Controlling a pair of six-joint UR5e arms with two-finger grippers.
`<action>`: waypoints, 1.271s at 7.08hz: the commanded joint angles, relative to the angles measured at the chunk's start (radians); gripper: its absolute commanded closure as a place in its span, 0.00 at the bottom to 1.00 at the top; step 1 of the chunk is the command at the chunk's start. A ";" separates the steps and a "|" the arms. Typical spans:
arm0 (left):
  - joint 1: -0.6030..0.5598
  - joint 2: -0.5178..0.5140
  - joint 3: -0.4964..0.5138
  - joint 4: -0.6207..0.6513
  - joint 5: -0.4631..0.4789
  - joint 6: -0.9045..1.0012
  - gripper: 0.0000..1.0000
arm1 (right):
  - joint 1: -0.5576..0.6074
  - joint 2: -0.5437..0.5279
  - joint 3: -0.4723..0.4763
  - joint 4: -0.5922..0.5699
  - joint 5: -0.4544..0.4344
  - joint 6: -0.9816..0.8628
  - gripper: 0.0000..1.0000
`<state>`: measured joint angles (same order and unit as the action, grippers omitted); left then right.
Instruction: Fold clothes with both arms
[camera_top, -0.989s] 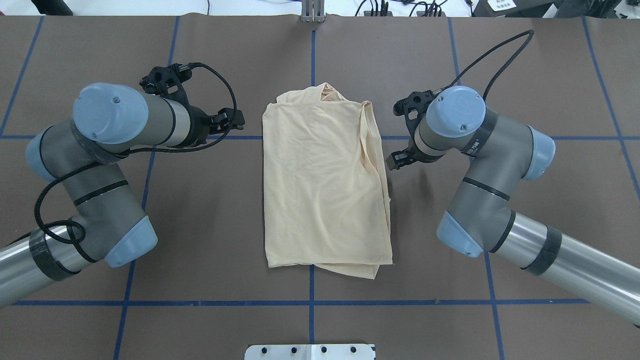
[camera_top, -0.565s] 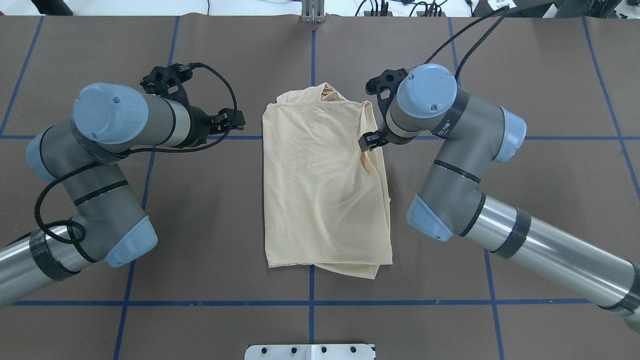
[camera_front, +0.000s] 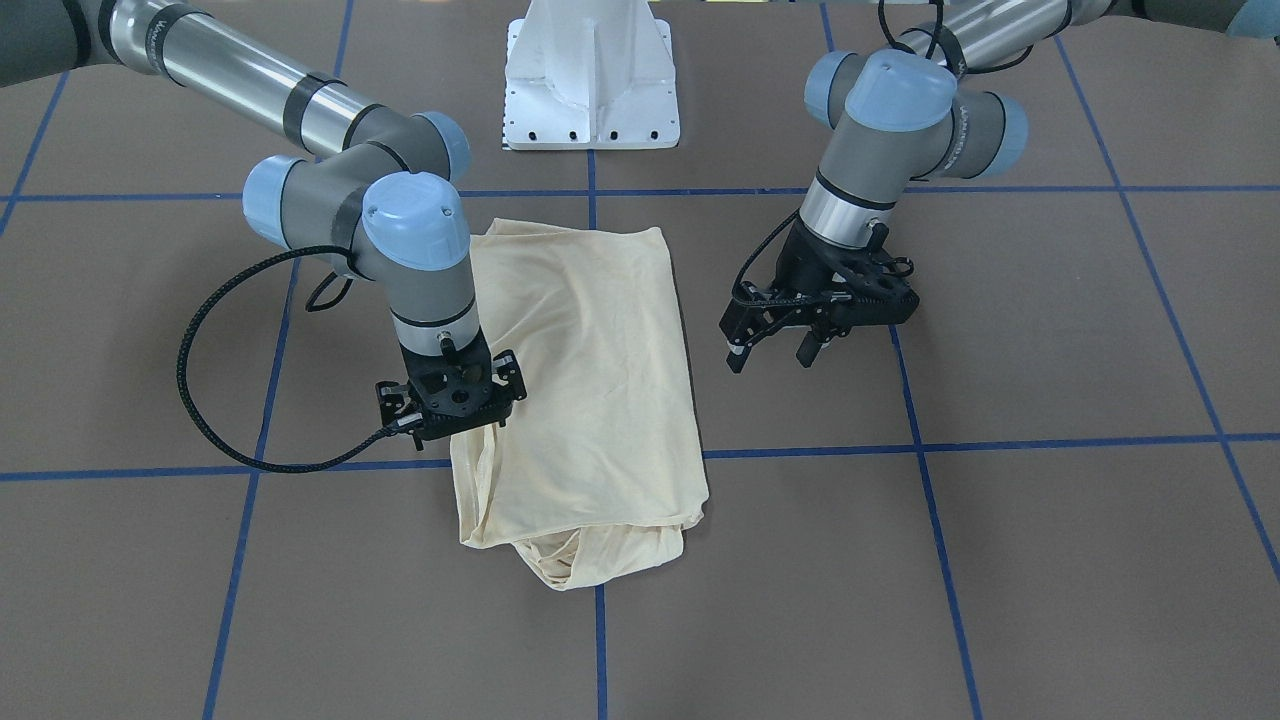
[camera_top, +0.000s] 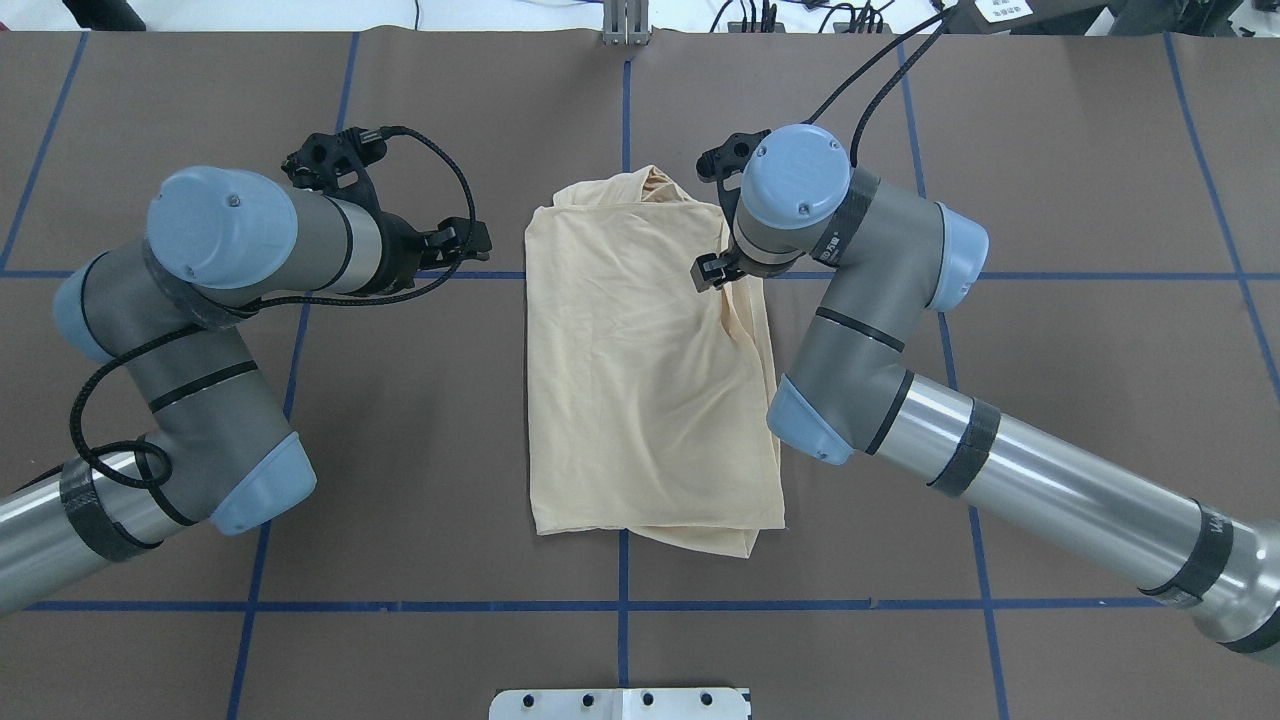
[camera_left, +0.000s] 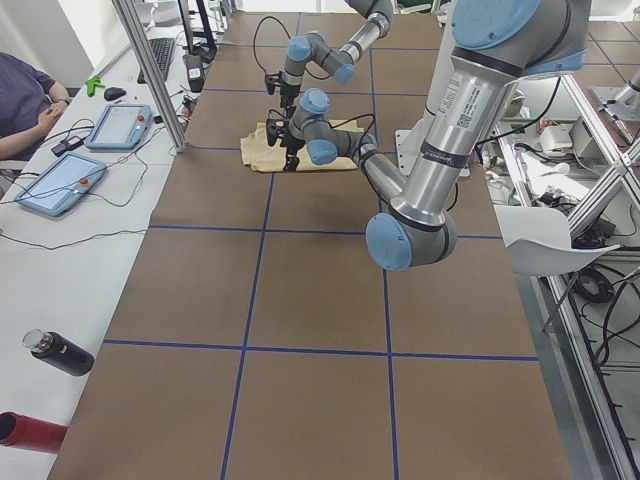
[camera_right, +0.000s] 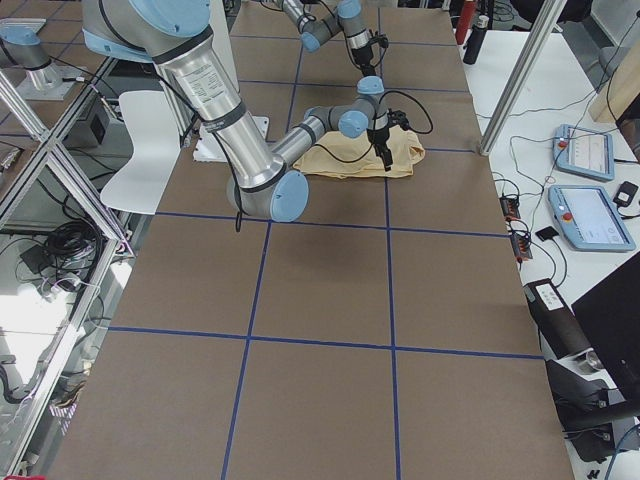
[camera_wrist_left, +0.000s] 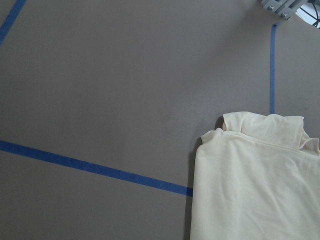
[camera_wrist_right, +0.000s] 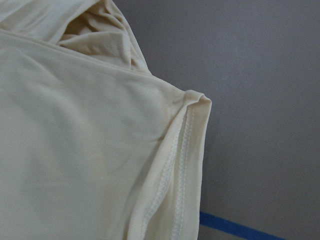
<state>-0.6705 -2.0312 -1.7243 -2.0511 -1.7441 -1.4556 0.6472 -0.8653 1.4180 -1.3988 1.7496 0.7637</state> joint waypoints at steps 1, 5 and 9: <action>0.000 0.003 0.003 -0.004 0.000 -0.002 0.00 | -0.021 -0.007 -0.013 0.000 0.004 -0.001 0.00; 0.000 0.000 0.003 -0.008 0.000 -0.006 0.00 | -0.018 -0.046 -0.008 0.001 0.053 -0.015 0.00; 0.000 -0.006 0.006 -0.009 0.002 -0.011 0.00 | 0.104 -0.095 0.004 0.000 0.181 -0.087 0.00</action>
<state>-0.6704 -2.0362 -1.7182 -2.0601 -1.7427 -1.4648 0.6974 -0.9446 1.4156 -1.3985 1.8657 0.7117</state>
